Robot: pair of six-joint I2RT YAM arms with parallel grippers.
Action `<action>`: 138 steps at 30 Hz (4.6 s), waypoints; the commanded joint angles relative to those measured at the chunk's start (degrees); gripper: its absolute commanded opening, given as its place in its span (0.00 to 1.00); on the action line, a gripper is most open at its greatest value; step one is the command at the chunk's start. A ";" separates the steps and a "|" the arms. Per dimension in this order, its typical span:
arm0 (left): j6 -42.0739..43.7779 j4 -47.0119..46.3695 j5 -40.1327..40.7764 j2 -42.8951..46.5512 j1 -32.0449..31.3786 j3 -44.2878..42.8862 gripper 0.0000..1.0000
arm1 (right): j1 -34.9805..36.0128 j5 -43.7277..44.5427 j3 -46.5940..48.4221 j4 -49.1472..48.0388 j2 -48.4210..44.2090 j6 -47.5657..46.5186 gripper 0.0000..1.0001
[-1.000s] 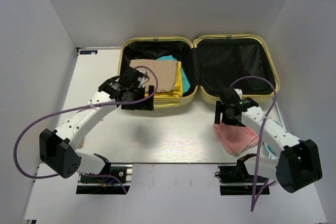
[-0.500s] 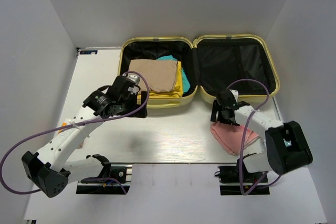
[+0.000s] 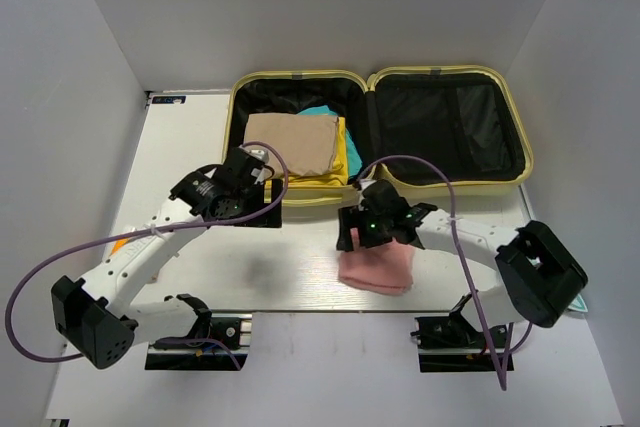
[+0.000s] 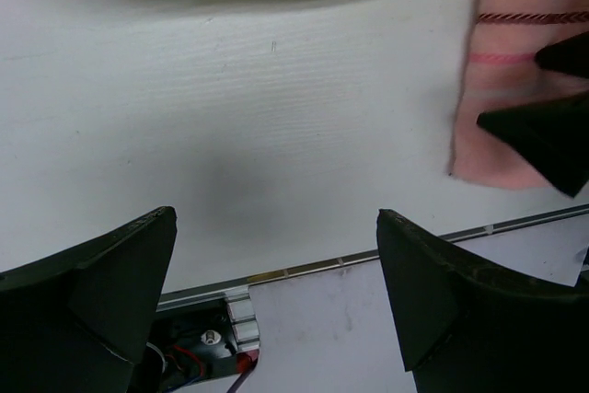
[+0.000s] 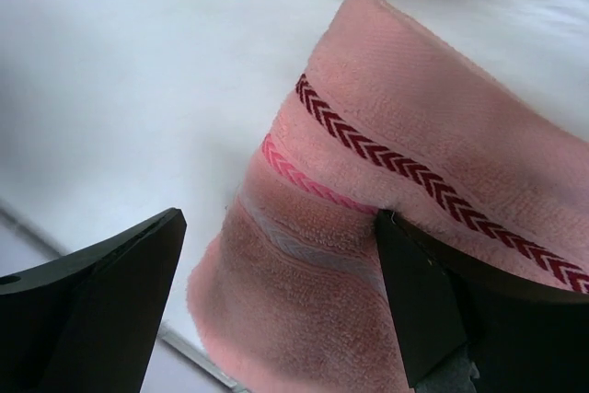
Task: Pack the luggage
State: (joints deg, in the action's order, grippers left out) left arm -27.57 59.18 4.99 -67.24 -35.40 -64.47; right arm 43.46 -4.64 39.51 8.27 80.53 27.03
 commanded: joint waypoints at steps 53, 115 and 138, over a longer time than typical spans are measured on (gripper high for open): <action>-6.99 -43.81 -2.45 -30.67 -26.65 -1.43 0.00 | -2.95 46.04 3.74 43.94 -40.36 10.33 0.90; 25.02 -17.88 -38.39 -45.51 30.47 -38.36 0.03 | -3.21 51.05 14.89 35.94 -22.88 -0.48 0.90; 32.84 -6.19 -47.80 -58.44 34.96 -54.63 0.07 | -3.30 27.77 44.59 24.95 9.02 -11.30 0.90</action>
State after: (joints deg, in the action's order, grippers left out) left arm 2.70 52.21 -41.45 -126.67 -0.93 -116.90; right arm 40.14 28.56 78.28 35.90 86.41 16.16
